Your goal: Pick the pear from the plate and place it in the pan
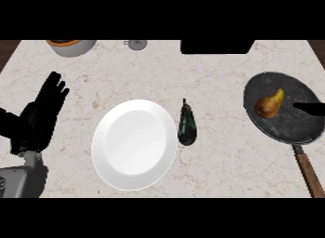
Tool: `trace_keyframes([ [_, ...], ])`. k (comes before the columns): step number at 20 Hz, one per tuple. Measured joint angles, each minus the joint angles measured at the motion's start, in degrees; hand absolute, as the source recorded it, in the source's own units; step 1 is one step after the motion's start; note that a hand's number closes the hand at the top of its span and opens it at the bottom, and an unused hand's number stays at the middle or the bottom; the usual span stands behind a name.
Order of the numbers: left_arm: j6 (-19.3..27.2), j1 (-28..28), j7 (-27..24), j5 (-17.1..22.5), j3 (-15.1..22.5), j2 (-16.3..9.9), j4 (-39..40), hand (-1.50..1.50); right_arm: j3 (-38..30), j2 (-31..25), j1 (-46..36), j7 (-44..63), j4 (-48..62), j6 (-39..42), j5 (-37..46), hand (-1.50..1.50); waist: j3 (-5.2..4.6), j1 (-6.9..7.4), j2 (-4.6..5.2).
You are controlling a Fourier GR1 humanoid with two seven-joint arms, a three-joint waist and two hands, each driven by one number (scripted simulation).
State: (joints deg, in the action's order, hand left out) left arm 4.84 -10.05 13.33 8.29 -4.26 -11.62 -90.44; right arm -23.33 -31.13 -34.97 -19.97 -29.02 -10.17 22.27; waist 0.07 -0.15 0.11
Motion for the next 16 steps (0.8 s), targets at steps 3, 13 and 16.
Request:
trace_keyframes([
  [3, 0.01, 0.87, 0.41, 0.19, -0.53, -0.26, -0.59, 0.00, -4.20, -2.24, 2.56, -2.15, -1.18, 5.66, -5.54, -1.50, -0.02, -0.41, -0.22],
  [13, 0.93, 0.41, 2.06, -0.88, -0.06, 0.37, -1.87, 0.00, -13.09, -10.85, 17.30, -10.90, -4.87, 30.24, -19.37, -1.50, -0.07, -0.83, -0.32],
  [16, -0.12, 0.45, 1.74, -0.12, -1.05, -0.07, -1.32, 0.00, -14.24, -11.40, 22.49, -11.74, -8.34, 33.50, -21.79, -1.50, -0.11, -0.68, -0.29],
])
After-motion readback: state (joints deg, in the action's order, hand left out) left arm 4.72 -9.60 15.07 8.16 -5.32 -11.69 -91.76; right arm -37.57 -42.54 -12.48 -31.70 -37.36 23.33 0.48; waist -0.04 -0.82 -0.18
